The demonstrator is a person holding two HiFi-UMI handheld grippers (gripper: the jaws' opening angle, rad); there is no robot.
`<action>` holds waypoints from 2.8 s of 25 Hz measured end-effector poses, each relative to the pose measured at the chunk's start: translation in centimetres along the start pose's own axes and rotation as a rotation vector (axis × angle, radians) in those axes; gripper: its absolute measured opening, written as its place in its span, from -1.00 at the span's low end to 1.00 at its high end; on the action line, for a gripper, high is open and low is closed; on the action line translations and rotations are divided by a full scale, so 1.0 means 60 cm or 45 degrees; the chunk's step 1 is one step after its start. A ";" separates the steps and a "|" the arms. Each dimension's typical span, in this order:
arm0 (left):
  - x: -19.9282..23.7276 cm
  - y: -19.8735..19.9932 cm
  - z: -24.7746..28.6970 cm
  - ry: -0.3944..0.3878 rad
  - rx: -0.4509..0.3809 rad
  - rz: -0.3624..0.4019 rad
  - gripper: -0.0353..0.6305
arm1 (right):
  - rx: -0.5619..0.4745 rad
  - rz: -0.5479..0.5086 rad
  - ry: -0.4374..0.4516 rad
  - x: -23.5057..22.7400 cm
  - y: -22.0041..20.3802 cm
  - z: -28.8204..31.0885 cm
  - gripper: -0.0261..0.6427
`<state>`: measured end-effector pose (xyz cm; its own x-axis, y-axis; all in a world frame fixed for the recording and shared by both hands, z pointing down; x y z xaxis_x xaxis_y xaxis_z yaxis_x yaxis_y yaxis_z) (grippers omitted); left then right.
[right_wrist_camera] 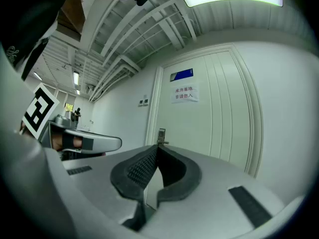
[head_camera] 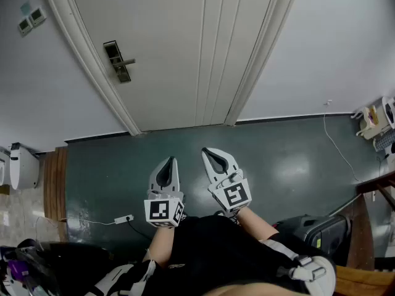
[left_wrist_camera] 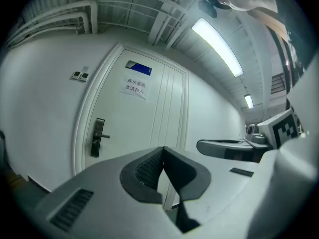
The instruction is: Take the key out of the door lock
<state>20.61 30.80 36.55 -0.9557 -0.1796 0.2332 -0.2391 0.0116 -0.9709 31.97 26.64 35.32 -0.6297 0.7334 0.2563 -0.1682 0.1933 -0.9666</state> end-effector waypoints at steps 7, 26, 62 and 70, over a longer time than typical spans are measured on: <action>0.067 -0.023 -0.018 0.000 0.094 -0.013 -0.82 | 0.014 0.074 0.035 0.056 -0.010 0.046 -0.90; 0.226 -0.012 -0.032 0.057 0.142 -0.094 -0.24 | 0.072 0.084 0.036 0.093 -0.018 0.169 -0.90; 0.377 -0.025 0.367 0.257 0.330 -0.104 -0.24 | 0.034 0.311 0.148 -0.194 -0.168 0.518 -0.90; 0.493 -0.040 0.420 0.217 0.342 -0.182 -0.24 | 0.094 0.289 0.135 -0.167 -0.180 0.621 -0.90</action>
<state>-2.76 0.66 44.43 -0.9361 0.0062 0.3516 -0.3406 -0.2650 -0.9021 11.83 -7.10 43.25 -0.5750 0.8177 0.0276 -0.0891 -0.0291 -0.9956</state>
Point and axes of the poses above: the fingertips, and each gripper's own axes: z forward along the fingers, x to its left, y out of its top, the point moved 3 cm from there along -z, backward along the fingers, and after that the axes turned 6 degrees about -z, right-handed, at the moved point
